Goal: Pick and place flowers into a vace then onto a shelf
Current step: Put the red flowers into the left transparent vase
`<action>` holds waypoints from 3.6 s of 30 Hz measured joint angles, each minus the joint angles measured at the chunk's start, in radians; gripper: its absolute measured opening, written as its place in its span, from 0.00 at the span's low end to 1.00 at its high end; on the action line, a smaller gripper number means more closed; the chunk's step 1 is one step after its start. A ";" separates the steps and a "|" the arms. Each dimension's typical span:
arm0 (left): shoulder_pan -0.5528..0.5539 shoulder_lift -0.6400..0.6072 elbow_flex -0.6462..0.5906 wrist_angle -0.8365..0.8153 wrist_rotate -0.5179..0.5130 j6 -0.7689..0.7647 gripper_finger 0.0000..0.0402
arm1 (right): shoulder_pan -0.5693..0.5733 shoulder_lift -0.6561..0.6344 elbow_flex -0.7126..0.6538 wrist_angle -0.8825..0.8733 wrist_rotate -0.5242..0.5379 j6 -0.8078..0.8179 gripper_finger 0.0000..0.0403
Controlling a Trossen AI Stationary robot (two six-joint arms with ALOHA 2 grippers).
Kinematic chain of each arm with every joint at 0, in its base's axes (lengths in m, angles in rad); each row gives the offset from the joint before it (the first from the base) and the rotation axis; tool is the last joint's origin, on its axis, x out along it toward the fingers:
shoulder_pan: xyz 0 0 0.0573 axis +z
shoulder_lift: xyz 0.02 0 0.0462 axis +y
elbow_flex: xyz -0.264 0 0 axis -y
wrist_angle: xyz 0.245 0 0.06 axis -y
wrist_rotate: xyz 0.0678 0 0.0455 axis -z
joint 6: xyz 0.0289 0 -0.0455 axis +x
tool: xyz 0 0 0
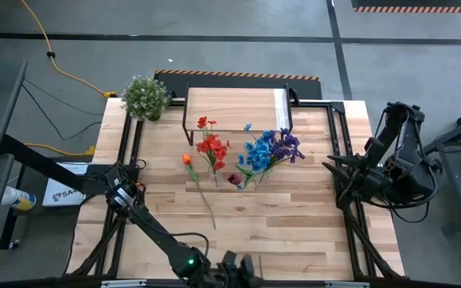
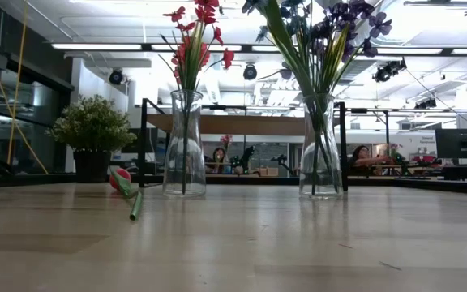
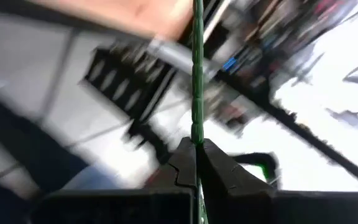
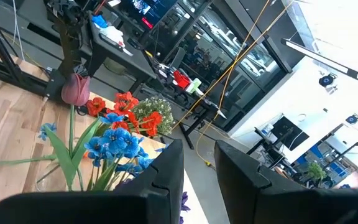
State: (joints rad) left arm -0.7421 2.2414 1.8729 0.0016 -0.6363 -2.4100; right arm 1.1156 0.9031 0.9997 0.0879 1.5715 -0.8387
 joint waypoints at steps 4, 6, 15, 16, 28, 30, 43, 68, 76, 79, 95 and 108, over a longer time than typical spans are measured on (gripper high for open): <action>-0.019 0.001 -0.006 0.030 -0.127 -0.022 0.09 | 0.000 0.000 0.000 -0.013 0.000 0.000 0.21; -0.022 0.001 -0.006 0.052 -0.195 -0.013 0.09 | 0.000 0.000 0.000 -0.034 -0.002 0.000 0.21; -0.017 0.000 -0.005 0.204 -0.417 0.020 0.09 | 0.000 0.000 0.000 -0.235 -0.279 0.166 0.21; -0.017 0.000 -0.005 0.217 -0.432 0.021 0.09 | 0.000 0.000 0.000 -0.275 -0.344 0.207 0.21; -0.017 0.000 -0.005 0.380 -0.446 0.031 0.09 | -0.054 0.001 0.000 -0.596 -0.833 0.631 0.21; -0.017 0.000 -0.005 0.401 -0.445 0.031 0.09 | -0.073 0.002 0.000 -0.616 -0.900 0.678 0.21; 0.021 0.000 -0.005 0.481 -0.366 0.082 0.09 | -0.181 0.239 0.000 -0.490 -1.127 0.729 0.21; 0.052 0.001 -0.004 0.534 -0.287 0.165 0.09 | -0.418 0.313 0.000 -0.256 -1.437 0.760 0.21; 0.068 0.001 -0.004 0.557 -0.270 0.204 0.09 | -0.424 0.315 0.000 -0.290 -1.476 0.777 0.22; 0.072 0.001 -0.004 0.558 -0.264 0.207 0.09 | -0.424 0.323 0.000 -0.292 -1.470 0.779 0.27; 0.081 0.001 -0.004 0.552 -0.247 0.207 0.09 | -0.424 0.393 0.000 -0.285 -1.352 0.755 0.42; 0.082 0.001 -0.004 0.541 -0.246 0.203 0.09 | -0.424 0.393 0.000 -0.267 -1.334 0.753 0.29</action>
State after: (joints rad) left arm -0.6601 2.2421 1.8687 0.5426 -0.8825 -2.2066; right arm 0.6914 1.2961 0.9993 -0.1787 0.2371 -0.0856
